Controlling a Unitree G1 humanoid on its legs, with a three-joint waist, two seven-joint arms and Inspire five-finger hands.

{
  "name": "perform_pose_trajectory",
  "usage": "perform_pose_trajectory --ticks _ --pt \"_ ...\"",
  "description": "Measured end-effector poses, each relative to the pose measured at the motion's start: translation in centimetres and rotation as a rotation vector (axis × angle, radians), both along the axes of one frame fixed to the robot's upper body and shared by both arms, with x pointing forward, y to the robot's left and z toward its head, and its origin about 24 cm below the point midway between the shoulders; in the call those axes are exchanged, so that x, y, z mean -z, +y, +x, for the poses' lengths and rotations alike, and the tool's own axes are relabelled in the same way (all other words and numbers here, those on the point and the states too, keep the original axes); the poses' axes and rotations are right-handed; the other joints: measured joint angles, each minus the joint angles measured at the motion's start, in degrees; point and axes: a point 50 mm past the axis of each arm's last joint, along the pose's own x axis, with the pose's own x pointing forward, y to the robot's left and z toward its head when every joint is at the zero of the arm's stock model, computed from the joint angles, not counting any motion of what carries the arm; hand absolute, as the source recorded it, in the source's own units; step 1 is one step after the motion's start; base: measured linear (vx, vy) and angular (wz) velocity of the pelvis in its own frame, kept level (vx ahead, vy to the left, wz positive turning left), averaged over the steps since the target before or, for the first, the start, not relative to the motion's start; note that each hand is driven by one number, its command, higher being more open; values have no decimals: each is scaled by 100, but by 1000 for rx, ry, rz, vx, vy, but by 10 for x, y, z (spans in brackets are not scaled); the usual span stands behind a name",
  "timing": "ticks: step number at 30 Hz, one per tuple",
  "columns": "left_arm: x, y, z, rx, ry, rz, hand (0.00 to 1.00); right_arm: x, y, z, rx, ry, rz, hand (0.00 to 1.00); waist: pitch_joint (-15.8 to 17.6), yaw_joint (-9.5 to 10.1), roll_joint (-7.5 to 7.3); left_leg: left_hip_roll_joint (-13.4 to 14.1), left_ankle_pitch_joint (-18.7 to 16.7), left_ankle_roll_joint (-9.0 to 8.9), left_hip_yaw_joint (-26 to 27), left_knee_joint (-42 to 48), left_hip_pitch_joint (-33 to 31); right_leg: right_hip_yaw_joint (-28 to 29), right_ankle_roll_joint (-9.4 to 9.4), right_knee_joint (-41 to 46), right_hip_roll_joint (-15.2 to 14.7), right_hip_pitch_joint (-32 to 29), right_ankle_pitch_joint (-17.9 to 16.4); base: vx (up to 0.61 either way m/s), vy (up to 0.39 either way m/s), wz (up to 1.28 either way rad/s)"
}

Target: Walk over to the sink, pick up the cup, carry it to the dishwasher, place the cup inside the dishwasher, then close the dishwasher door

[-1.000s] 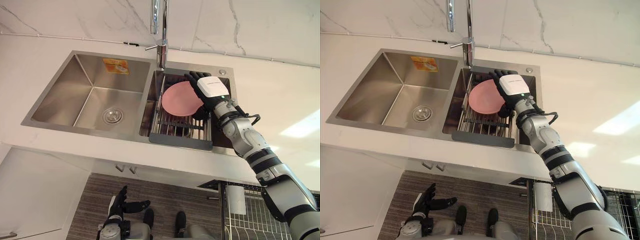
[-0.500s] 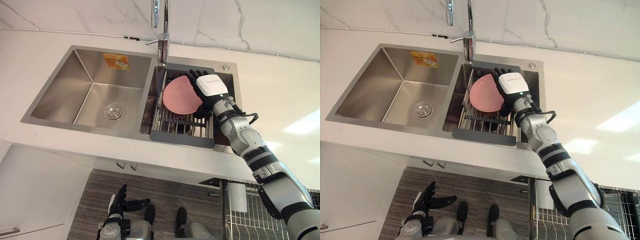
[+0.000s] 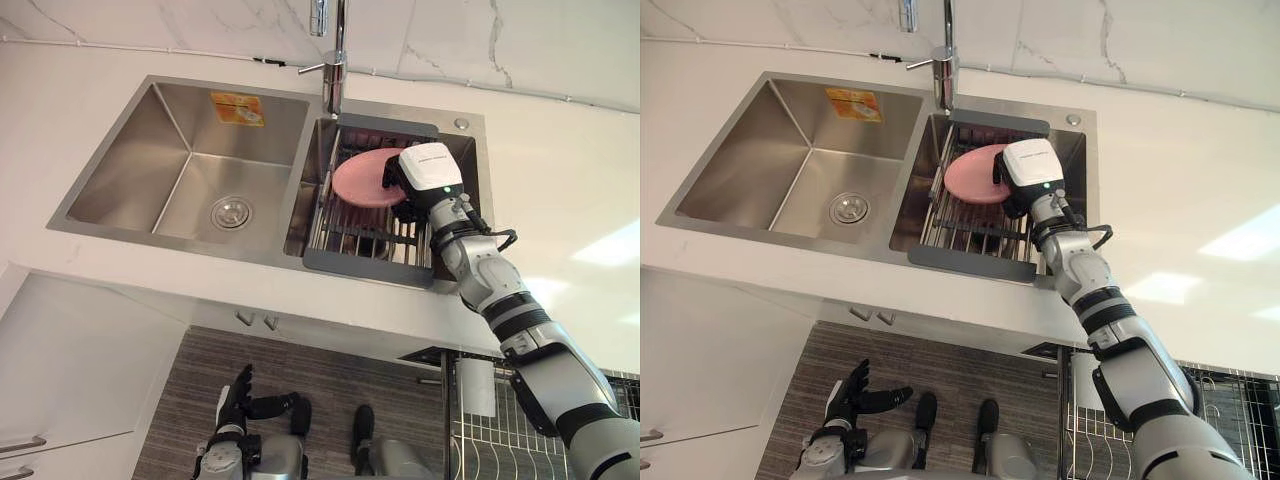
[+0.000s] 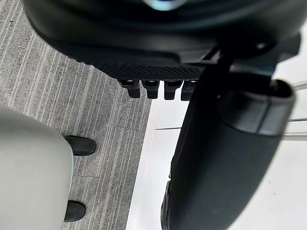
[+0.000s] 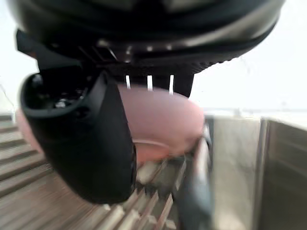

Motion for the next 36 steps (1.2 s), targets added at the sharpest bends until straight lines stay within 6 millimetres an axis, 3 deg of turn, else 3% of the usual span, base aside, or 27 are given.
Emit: perform_pose_trajectory --ticks 15,22,24,28,36 --pt "0 0 1 3 0 1 100 2 4 -8 -35 9 64 0 0 -7 -1 -3 -37 -58 69 74 52 -9 3 80 -28 51 -1 2 0 1" --pt "0 0 0 7 7 6 100 -6 13 -39 -164 -74 233 0 -3 -97 -4 -3 -70 -93 83 127 134 21 3 82 -26 153 -4 -8 -2 0" --pt "1 1 -2 7 16 7 100 -11 18 -49 -211 -102 256 0 -7 -147 -2 18 -130 18 98 125 177 25 -9 48 6 207 -12 -22 -5 -2" --pt "4 2 -5 10 35 11 100 -24 22 -74 -302 -195 285 0 -45 -199 -27 19 -121 45 201 120 258 119 -10 13 16 271 -11 -36 -6 -10" --pt "12 3 -16 35 103 16 100 -28 4 -111 -324 -291 363 0 -451 -345 -51 56 -122 71 355 62 429 273 -40 -150 73 433 14 -6 -14 -10"
